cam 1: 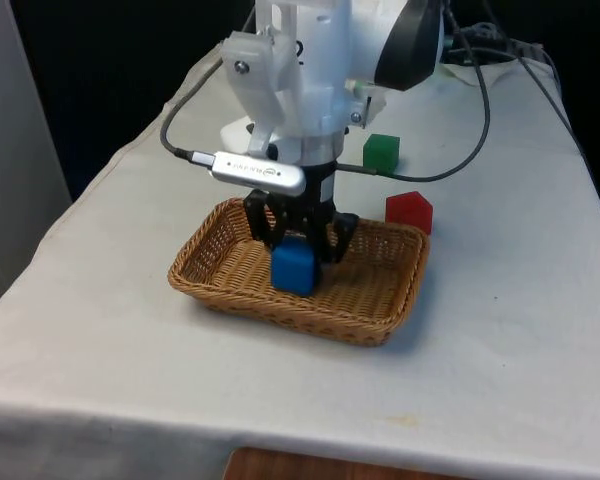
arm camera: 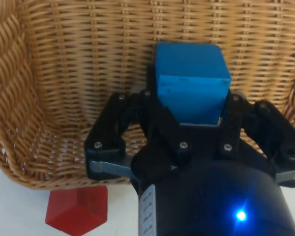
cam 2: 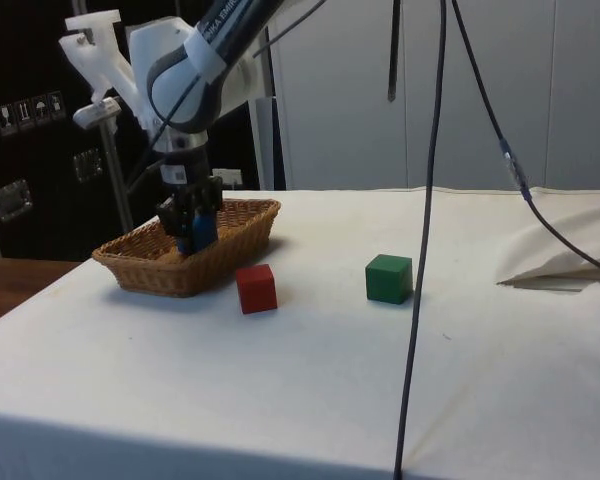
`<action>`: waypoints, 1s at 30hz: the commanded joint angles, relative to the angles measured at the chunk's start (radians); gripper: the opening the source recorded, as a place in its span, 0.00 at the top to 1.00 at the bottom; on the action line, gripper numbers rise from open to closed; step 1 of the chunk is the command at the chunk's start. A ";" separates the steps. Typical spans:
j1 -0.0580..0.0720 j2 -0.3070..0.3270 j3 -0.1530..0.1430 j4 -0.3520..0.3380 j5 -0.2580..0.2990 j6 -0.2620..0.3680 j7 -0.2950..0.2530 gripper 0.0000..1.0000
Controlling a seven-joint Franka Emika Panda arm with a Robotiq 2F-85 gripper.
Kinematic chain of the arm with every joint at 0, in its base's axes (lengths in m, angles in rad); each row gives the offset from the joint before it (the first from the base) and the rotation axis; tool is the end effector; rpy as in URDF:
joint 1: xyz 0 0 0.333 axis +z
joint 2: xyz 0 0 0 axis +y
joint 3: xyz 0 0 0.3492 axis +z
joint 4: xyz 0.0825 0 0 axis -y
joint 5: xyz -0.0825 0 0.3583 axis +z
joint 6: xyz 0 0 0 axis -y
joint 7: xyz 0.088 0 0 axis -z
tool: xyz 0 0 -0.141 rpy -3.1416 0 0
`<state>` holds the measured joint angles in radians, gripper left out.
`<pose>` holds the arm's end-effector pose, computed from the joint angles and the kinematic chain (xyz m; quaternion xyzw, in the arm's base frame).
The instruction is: Pick up the blue cube and place it into the basket.
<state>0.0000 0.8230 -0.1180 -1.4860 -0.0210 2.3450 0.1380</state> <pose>0.7228 -0.0711 0.1953 0.9934 -0.1009 0.0209 0.0503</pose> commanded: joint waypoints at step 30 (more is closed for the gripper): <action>0.004 -0.038 -0.014 0.022 -0.008 -0.052 -0.005 0.00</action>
<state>0.0010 0.7970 -0.1290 -1.4580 -0.0260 2.2990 0.1330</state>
